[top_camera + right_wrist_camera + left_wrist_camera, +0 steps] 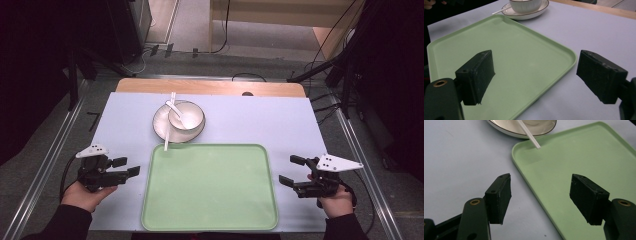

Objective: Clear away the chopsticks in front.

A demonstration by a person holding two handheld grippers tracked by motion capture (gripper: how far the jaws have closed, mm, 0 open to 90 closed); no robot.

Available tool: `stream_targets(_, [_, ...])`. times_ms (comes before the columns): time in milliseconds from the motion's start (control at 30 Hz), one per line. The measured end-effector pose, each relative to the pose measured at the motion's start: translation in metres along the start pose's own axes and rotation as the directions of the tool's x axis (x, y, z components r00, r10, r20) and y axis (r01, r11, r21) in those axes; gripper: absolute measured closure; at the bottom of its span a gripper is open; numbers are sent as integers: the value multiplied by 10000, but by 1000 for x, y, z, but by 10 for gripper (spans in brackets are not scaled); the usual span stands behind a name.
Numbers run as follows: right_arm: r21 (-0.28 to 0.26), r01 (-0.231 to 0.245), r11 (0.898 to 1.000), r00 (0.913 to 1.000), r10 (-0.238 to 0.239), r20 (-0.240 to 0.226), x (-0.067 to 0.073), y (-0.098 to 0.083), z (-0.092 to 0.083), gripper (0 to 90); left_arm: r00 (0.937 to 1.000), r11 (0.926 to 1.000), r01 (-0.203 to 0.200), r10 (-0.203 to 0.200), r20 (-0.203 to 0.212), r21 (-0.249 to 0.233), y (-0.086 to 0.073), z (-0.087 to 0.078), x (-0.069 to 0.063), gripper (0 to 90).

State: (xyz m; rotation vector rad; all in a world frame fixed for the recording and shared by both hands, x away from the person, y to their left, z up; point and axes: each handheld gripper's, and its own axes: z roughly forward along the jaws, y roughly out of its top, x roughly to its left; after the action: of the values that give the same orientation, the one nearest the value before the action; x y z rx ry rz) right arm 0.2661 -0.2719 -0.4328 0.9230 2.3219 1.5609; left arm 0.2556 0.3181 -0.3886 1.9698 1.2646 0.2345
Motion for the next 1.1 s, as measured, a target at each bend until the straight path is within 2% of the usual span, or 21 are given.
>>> stream_targets(100, [-8,8,10000,10000,-8,3,0,0,0,153,9998,9999,145,-144,-137,43,10,2,-1,337])
stream_targets(133, [-12,6,10000,10000,-6,10,0,0,0,153,9991,9996,256,-251,-333,145,15,3,-1,324])
stream_targets(200, [-9,-4,10000,10000,4,9,0,0,0,153,9989,9995,232,-222,-403,231,21,4,-1,316])
stream_targets(333, [-19,-10,10000,10000,10,-2,0,0,1,153,9993,9995,-28,40,-378,317,33,8,-3,316])
stream_targets(433, [6,8,10000,10000,-8,-13,1,0,1,153,9995,9996,-25,35,-323,299,42,11,-3,316])
stream_targets(500, [3,20,10000,10000,-20,-11,1,0,1,153,9990,9994,-19,34,-437,356,48,13,-3,316])
stream_targets(600, [22,0,10000,10000,0,-10,1,0,1,153,9993,9995,164,-155,-327,270,58,17,-2,316])
stream_targets(767, [33,-7,10000,10000,7,-19,1,0,1,153,9996,9997,88,-82,-277,213,72,25,-2,315])
stream_targets(833, [39,-10,10000,10000,10,-25,1,0,1,153,9992,9998,2,7,-407,214,77,29,-1,320])
stream_targets(967, [53,-3,10000,10000,3,-48,1,0,1,153,9992,9998,203,-200,-339,81,87,36,3,350])
stream_targets(1100, [71,2,10000,10000,-2,-39,1,-1,1,153,9992,9996,65,-55,-385,269,97,45,2,354])
